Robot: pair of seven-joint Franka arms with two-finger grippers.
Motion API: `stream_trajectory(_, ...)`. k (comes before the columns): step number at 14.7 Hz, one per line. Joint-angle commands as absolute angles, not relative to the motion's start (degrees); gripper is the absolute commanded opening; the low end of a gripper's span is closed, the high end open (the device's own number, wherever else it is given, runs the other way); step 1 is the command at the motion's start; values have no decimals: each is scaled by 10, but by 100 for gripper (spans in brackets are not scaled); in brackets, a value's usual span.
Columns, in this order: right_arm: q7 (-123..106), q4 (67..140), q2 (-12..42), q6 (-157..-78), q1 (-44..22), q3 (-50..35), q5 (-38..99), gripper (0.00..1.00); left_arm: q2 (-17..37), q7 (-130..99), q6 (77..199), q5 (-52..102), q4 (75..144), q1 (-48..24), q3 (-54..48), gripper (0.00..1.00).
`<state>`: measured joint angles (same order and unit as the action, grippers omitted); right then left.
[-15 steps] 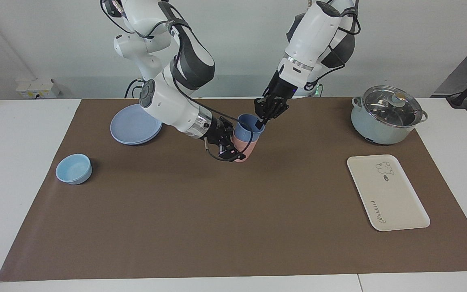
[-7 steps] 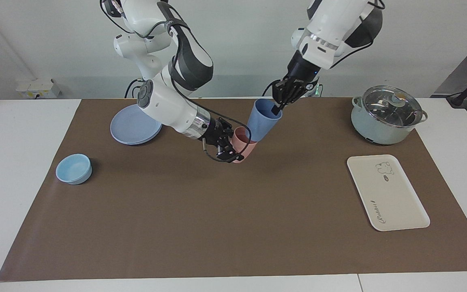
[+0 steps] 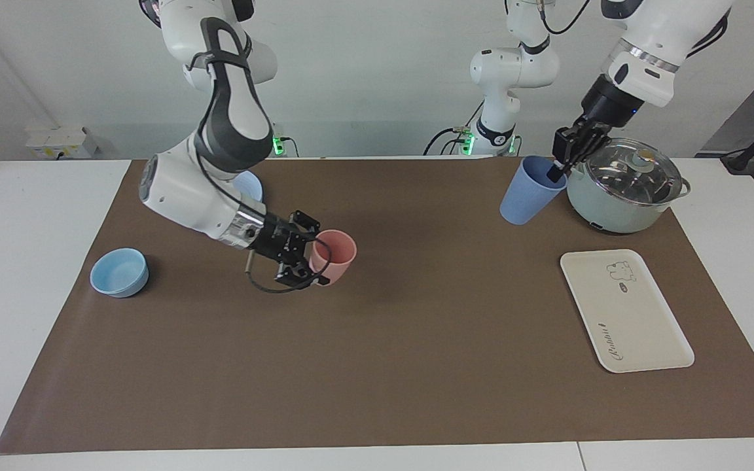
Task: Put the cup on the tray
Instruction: 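Lay the blue cup on the white tray with the left gripper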
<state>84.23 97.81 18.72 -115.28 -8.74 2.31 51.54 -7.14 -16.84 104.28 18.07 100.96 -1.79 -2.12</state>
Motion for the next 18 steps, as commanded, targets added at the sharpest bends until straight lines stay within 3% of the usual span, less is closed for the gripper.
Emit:
stream_trajectory(1,769,1031,180,-1143,-28,16,543,0,-134,-26,1138,171,1166,45,-27,0)
stream_trajectory(8,636,1031,257,-1103,80,16,565,0,5,183,1324,170,1166,174,-28,0)
stream_trajectory(14,592,1016,286,-1097,117,17,558,0,96,203,1441,174,1163,181,-28,0)
stream_trajectory(18,552,1027,286,-1107,115,18,556,0,97,203,1438,177,1167,179,-29,0)
